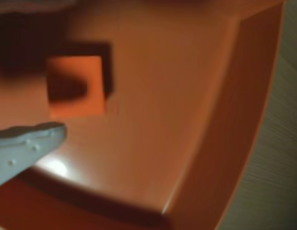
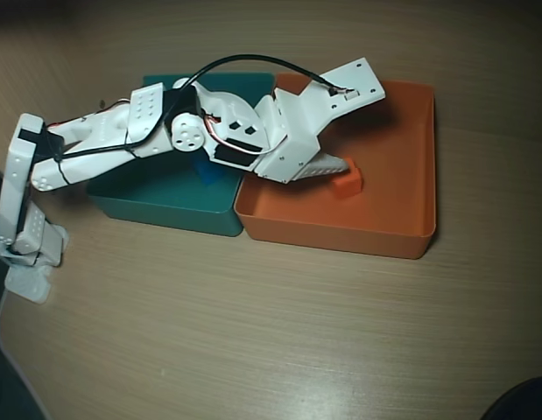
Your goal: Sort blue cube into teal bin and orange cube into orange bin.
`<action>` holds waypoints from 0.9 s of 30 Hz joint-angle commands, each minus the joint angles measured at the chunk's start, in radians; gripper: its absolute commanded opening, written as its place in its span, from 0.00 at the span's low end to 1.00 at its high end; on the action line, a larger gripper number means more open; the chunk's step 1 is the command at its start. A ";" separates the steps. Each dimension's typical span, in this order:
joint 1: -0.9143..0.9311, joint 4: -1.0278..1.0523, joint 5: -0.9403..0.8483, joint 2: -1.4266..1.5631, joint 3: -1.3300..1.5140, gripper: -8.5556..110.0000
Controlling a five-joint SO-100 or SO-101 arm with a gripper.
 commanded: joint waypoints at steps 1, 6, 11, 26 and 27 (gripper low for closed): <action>0.009 -0.015 -0.002 0.035 -0.080 0.33; 0.009 -0.015 -0.002 0.038 -0.080 0.33; 0.011 -0.015 0.000 0.041 -0.080 0.32; 0.003 0.002 0.015 0.089 -0.075 0.02; 0.006 0.002 0.017 0.104 -0.075 0.03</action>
